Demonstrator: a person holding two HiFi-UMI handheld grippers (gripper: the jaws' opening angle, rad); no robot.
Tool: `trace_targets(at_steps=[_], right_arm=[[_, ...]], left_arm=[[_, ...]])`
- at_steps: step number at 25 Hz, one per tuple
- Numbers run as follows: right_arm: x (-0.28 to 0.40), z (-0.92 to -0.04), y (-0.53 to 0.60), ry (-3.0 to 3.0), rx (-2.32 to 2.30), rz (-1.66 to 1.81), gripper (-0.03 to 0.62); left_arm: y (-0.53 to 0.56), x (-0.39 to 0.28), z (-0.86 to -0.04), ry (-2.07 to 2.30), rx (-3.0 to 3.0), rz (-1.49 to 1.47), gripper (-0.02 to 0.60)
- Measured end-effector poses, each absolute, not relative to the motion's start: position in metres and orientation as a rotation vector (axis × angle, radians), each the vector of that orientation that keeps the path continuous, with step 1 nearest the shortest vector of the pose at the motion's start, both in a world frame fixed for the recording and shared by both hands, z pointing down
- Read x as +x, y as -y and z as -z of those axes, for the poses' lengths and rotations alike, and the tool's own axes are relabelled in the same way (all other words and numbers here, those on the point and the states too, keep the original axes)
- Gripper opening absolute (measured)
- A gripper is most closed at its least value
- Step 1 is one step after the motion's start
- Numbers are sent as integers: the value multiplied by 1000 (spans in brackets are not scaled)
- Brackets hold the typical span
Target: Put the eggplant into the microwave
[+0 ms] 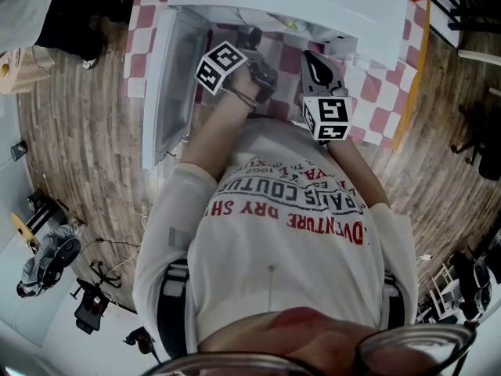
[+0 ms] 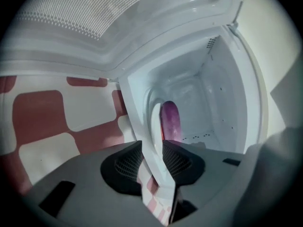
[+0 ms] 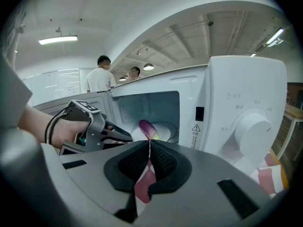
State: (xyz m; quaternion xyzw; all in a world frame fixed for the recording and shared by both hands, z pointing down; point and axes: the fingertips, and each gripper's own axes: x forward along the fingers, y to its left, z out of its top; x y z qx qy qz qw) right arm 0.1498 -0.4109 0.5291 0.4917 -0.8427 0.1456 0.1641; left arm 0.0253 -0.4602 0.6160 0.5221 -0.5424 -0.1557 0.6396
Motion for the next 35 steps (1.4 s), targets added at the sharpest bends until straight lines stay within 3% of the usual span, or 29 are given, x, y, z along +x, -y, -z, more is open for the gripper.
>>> trace_targets(at_steps=[3,5,11,22,35], right_arm=[[151,-526,408,2412,1409,-416,28],[153,-524,406,2419,1415,-417,28],[158,-514,396,2445,1437,-415,28],[166,-484,362,2511,1443,-366,26],[197,-467,334,2507,1521,-282,26]], left_arm=[[447,26,-605,1257,1255,310,52],[440,28,-597,1265,1313,284,34],[422,45,-557,1251,1567,206,26],[383,87,-478,1526,2394,-263,26],[346,109,-440,1731,2616,-245,27]])
